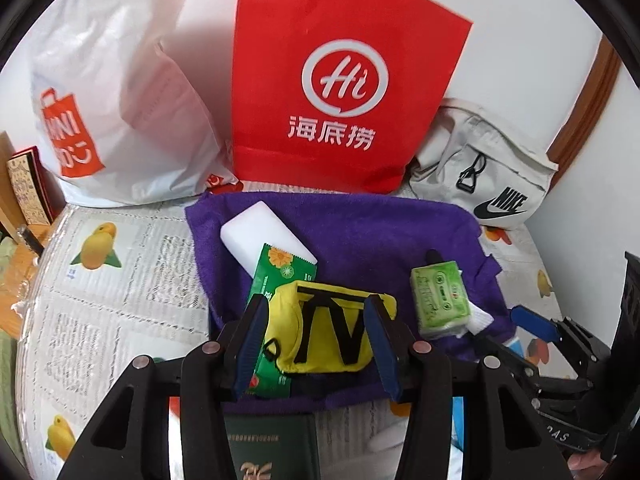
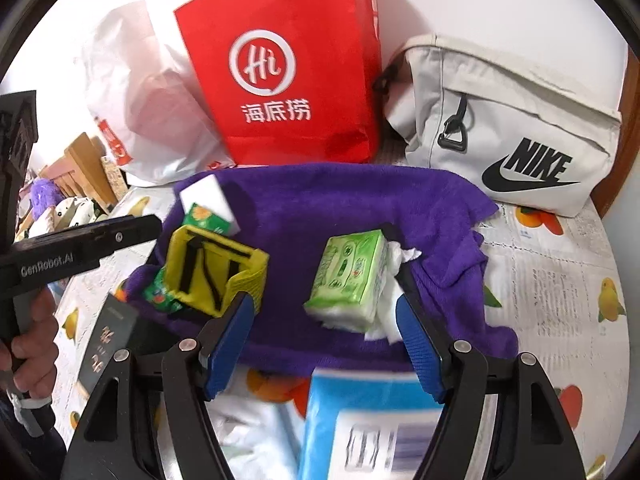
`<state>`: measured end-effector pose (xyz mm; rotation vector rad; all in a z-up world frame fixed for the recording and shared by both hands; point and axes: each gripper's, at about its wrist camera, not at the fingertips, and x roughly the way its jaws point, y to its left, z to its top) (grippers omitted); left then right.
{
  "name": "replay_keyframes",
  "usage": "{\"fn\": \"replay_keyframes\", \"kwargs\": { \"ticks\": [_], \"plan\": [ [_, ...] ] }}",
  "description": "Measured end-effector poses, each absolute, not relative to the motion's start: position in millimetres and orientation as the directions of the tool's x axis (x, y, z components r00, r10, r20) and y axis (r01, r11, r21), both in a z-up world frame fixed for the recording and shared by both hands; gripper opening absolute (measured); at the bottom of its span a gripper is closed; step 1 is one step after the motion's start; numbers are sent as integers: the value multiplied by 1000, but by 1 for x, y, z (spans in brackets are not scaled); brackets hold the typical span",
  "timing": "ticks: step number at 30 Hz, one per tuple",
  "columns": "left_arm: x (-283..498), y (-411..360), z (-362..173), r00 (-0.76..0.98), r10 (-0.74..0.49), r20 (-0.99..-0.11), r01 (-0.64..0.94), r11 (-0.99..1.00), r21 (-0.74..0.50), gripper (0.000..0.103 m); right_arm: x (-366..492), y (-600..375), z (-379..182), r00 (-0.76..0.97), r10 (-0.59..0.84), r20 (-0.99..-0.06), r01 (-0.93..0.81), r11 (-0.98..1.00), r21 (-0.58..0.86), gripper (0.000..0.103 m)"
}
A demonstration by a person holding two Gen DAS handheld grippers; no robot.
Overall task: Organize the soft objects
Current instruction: 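Open the left tool to drop the yellow pouch while the right tool releases the green pack on the towel, then grasp the clear plastic bag with the right tool while the left tool moves toward the black strap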
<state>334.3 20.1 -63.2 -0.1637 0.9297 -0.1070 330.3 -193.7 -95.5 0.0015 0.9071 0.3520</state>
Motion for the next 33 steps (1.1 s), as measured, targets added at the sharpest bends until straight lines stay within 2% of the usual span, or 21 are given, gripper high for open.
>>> {"fn": "replay_keyframes", "kwargs": {
  "ticks": [10, 15, 23, 33],
  "plan": [
    [280, 44, -50, 619, -138, -773, -15, 982, -188, 48, 264, -183, -91, 550, 357, -755, -353, 919, 176, 72],
    [250, 57, -54, 612, -122, -781, -39, 982, -184, 48, 232, -173, -101, 523, 366, -769, -380, 909, 175, 65],
    [217, 68, -66, 605, -115, -788, -68, 978, -195, 48, 198, -156, -118, 483, 418, -770, -434, 877, 205, 65],
    [190, 91, -86, 587, -117, -801, -95, 973, -212, 48, 195, -116, -157, 428, 371, -824, -452, 878, 160, 65]
  ]
}}
